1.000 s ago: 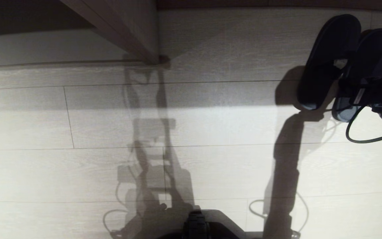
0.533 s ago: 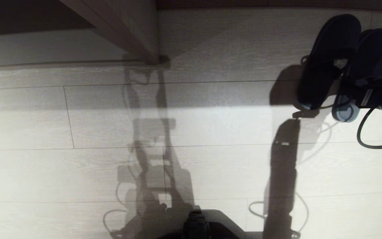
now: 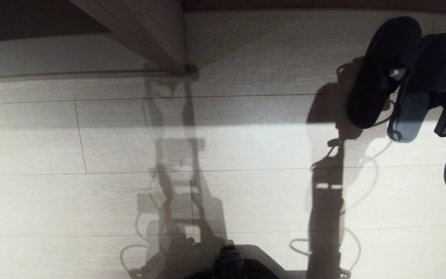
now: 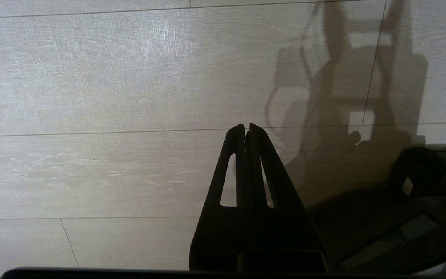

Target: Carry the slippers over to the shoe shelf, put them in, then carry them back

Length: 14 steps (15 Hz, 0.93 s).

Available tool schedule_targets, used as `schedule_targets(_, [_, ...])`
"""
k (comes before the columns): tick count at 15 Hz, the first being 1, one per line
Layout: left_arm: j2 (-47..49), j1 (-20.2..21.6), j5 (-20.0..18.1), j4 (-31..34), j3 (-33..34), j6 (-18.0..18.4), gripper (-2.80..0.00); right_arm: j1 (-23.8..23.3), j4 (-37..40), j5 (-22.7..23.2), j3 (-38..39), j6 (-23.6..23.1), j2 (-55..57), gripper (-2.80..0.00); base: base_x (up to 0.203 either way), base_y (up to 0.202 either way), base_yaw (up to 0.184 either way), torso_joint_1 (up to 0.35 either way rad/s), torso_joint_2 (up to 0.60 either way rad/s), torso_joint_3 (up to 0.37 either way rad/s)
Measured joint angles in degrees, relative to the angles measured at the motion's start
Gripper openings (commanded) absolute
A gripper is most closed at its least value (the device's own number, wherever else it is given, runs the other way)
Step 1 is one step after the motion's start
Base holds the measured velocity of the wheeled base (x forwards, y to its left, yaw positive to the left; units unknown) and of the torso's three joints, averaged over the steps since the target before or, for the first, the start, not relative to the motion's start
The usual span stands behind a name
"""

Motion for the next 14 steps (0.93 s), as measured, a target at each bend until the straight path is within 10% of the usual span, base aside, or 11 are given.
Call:
schedule_targets(9, [0.0,0.0,0.02,0.0,0.0,-0.02,-2.8,3.25,8.04,-3.94,12.43,-0.22,-19.81,-2.8,0.0,0.0,0.0,0.0,0.0,0.0])
schedule_targets(14, [0.0,0.0,0.0,0.0,0.01,-0.02,-2.8,3.69,26.63,-3.69,18.24,-0.51,-41.92,-2.8,0.0,0.0,0.0,0.0,0.0,0.0])
